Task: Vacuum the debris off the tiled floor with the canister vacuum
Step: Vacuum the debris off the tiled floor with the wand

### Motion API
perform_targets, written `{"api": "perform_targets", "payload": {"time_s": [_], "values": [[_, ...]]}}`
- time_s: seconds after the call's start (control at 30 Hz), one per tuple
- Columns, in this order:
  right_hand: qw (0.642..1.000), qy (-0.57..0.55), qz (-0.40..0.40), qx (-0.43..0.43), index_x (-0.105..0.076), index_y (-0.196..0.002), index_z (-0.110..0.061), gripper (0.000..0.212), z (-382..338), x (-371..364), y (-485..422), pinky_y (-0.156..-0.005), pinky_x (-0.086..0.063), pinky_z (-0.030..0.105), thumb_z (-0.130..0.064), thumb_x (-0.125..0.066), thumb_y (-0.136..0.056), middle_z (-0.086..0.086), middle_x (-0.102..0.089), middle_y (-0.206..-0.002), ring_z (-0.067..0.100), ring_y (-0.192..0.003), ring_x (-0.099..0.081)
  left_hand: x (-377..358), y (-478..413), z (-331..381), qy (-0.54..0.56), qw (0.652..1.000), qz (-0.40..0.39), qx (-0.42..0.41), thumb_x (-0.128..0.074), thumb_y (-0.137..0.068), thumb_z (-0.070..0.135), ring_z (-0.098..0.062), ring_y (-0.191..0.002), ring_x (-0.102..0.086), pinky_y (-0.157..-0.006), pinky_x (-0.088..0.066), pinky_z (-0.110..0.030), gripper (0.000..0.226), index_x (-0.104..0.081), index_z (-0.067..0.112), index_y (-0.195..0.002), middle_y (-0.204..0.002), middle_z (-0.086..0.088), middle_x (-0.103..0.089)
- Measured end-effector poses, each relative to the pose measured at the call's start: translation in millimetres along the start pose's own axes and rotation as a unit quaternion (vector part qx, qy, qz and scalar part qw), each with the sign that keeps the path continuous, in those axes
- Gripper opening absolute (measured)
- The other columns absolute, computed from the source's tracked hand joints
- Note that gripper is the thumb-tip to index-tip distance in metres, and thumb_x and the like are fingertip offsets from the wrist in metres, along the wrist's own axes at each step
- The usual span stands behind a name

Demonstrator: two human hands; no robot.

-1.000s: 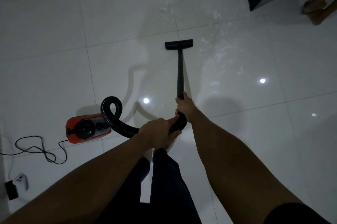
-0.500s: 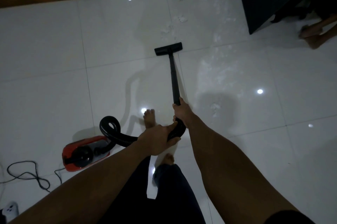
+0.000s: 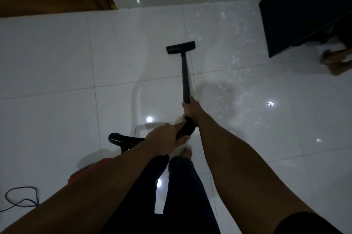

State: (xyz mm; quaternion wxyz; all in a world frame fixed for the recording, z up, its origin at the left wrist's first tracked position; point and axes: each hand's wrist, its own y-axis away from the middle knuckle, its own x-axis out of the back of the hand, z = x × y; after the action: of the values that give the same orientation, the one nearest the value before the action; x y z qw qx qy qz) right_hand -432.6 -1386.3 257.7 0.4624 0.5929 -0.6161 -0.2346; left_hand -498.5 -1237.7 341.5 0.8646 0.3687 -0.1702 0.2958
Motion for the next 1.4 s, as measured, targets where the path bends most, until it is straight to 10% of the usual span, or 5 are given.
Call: {"api": "perform_targets", "payload": {"time_s": [0.23, 0.57, 0.93, 1.13, 1.4], "values": [[0.995, 0.065, 0.07, 0.016, -0.024, -0.16, -0.024, 0.057, -5, -4, 20, -0.046, -0.035, 0.015, -0.029, -0.043, -0.107, 0.011, -0.06, -0.132, 0.008, -0.069, -0.052, 22, 13, -13, 0.02, 0.999, -0.035, -0.011, -0.046, -0.097, 0.057, -0.007, -0.07, -0.062, -0.073, -0.054, -0.028, 0.066, -0.022, 0.036, -0.155, -0.095, -0.003, -0.071], [0.995, 0.079, 0.061, -0.004, -0.017, -0.162, -0.025, 0.063, -29, 23, 2, -0.085, -0.046, 0.033, -0.03, -0.043, -0.105, 0.013, -0.056, -0.141, 0.031, -0.117, -0.059, 39, -20, 11, 0.023, 0.999, -0.045, 0.019, -0.047, -0.098, 0.054, -0.019, -0.087, -0.067, -0.073, -0.046, -0.025, 0.066, -0.024, 0.031, -0.156, -0.11, -0.01, -0.07], [0.999, 0.018, 0.027, -0.033, -0.011, -0.16, -0.04, 0.065, -106, 61, -71, -0.078, -0.062, 0.042, -0.036, -0.044, -0.104, 0.013, -0.066, -0.12, 0.028, -0.08, -0.07, 103, -115, 22, 0.004, 0.996, -0.072, 0.047, -0.048, -0.1, 0.046, -0.02, -0.08, -0.065, -0.074, -0.053, -0.031, 0.073, -0.008, 0.028, -0.159, -0.101, -0.011, -0.069], [0.999, 0.032, 0.022, -0.039, -0.012, -0.158, -0.044, 0.066, -153, 94, -122, -0.092, -0.058, 0.051, -0.041, -0.045, -0.101, 0.01, -0.065, -0.124, 0.033, -0.101, -0.069, 135, -181, 32, -0.006, 0.997, -0.05, 0.064, -0.041, -0.092, 0.067, -0.023, -0.092, -0.067, -0.083, -0.054, -0.034, 0.072, -0.022, 0.036, -0.154, -0.115, -0.011, -0.067], [0.997, -0.056, -0.03, -0.044, -0.013, -0.159, -0.042, 0.067, -212, 129, -182, -0.064, -0.059, 0.037, -0.028, -0.049, -0.104, 0.013, -0.062, -0.101, 0.02, -0.061, -0.058, 183, -251, 50, -0.05, 0.993, -0.048, 0.093, -0.043, -0.101, 0.051, -0.029, -0.107, -0.063, -0.09, -0.049, -0.036, 0.067, -0.013, 0.031, -0.158, -0.127, -0.014, -0.061]]}}
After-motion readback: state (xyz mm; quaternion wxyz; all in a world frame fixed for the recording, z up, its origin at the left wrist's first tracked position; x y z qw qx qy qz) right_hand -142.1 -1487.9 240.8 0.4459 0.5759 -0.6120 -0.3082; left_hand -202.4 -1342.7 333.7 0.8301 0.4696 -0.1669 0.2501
